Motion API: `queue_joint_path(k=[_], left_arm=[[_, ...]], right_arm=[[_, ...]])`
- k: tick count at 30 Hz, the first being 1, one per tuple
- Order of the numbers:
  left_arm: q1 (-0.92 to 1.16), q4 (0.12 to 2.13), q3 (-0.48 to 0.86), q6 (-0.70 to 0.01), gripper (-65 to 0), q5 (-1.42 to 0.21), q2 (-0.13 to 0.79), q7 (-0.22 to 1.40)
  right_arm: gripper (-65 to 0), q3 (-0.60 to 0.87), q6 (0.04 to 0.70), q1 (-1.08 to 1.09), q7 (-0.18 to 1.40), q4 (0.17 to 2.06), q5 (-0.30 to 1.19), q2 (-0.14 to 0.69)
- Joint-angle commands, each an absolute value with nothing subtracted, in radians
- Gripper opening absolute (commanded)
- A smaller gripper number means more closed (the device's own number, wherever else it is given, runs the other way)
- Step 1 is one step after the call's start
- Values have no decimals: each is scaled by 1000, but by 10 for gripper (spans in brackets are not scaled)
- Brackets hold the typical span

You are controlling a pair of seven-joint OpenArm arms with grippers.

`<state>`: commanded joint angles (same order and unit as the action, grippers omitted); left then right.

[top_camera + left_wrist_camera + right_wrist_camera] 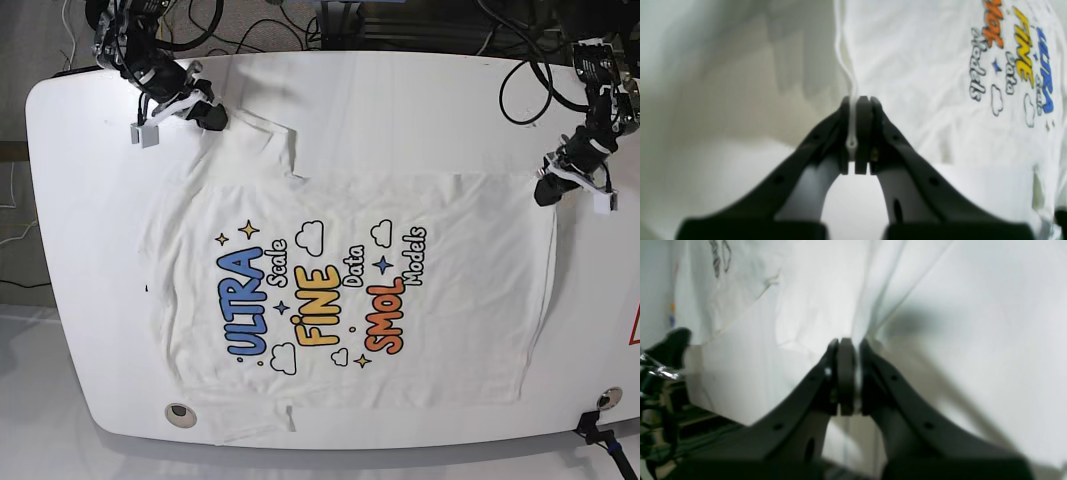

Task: Fold the T-shirt properly
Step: 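Pull the shirt toward the robot with both grippers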

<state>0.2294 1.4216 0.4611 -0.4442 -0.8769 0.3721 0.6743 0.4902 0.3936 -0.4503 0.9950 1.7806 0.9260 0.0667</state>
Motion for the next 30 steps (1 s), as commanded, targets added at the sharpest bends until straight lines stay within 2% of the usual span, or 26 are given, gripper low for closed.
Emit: queue_joint_path(k=[8, 11, 16, 22, 30], left_arm=[[513, 1679, 479, -444, -650, -878, 367, 674], [595, 1738, 529, -444, -650, -878, 331, 674], [694, 1801, 570, -446, -650, -878, 321, 674], [684, 1808, 570, -446, -650, -878, 320, 674], [476, 1738, 564, -444, -650, -872, 320, 674]], right_arm=[[-650, 506, 395, -605, 997, 1842, 929, 105], [-650, 519, 395, -657, 997, 1867, 929, 116], [-650, 519, 395, -727, 997, 1906, 929, 116], [-650, 519, 397, -711, 997, 1957, 931, 114], [-650, 519, 398, -561, 1000, 1956, 931, 114]])
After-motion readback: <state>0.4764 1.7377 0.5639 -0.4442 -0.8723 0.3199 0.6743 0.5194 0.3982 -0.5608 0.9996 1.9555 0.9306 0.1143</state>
